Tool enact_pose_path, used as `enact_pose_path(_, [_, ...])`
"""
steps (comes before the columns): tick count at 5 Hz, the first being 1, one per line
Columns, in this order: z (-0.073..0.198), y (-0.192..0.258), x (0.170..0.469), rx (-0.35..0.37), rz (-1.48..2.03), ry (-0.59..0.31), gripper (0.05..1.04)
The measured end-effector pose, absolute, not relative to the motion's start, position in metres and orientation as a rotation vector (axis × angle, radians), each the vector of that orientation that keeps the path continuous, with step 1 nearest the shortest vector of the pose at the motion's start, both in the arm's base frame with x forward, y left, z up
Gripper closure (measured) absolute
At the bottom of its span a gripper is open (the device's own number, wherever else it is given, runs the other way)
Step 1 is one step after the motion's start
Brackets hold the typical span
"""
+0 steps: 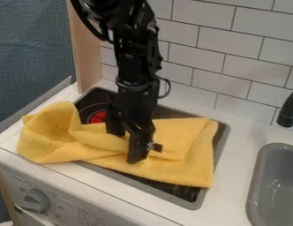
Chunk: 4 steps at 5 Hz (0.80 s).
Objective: Fold the cloth from top left to bottom right
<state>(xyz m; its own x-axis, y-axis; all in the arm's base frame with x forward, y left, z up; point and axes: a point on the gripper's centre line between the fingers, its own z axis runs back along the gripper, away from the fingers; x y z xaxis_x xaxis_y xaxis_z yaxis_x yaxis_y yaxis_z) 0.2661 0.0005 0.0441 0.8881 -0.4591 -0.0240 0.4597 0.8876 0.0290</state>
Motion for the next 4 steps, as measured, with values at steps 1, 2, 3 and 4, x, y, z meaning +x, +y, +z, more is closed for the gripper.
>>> enact_pose_path(1, [0.057, 0.002, 0.263, 0.047, -0.462, 0.003, 0.074])
enact_pose_path(2, [0.076, 0.002, 0.257, 0.052, -0.447, -0.028, 0.085])
enact_pose_path(3, [0.103, -0.001, 0.250, 0.043, -0.447, -0.083, 0.085])
enact_pose_path(4, [0.119, -0.001, 0.245, 0.047, -0.441, -0.121, 0.085])
